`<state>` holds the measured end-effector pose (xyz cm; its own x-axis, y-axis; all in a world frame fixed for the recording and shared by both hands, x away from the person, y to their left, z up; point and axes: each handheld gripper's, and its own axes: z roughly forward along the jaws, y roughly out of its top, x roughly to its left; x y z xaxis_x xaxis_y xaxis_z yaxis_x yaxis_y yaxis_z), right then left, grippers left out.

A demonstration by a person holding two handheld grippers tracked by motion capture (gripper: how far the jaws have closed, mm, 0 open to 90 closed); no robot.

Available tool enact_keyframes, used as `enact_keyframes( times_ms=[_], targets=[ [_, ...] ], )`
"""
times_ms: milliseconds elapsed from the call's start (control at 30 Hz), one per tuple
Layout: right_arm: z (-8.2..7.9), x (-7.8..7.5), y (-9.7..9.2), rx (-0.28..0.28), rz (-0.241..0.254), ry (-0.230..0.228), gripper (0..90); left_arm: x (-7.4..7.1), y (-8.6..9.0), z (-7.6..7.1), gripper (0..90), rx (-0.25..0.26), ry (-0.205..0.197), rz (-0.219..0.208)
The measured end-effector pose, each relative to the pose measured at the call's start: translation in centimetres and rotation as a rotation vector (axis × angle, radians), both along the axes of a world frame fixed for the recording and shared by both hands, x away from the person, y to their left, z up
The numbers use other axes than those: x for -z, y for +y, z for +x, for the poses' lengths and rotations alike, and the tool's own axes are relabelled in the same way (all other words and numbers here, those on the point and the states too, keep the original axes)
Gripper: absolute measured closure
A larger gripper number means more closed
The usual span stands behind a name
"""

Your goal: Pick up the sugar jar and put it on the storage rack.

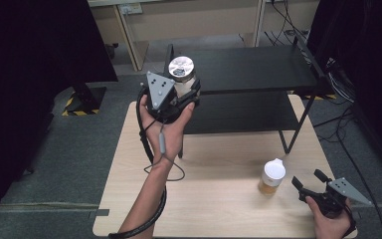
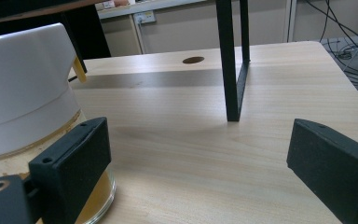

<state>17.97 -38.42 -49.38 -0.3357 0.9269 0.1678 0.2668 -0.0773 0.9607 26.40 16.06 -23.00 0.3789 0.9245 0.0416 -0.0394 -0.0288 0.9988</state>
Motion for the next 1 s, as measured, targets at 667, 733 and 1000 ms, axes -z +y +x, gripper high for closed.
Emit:
enact_keyframes(
  times_ms=[667,733,1000],
  targets=[
    [0.1,0.0,-0.1,-0.006,-0.002,0.002,6.2,-1.6,-1.5,3.3,31.1,-0.053,0.0,0.001],
    [0.1,0.0,-0.1,-0.006,-0.002,0.001,6.2,-1.8,-1.6,3.5,31.1,-0.056,0.006,0.007],
    [0.1,0.0,-0.1,-0.009,-0.002,0.001,6.3,-1.8,-2.3,4.3,31.1,-0.082,0.016,0.017]
  ],
)
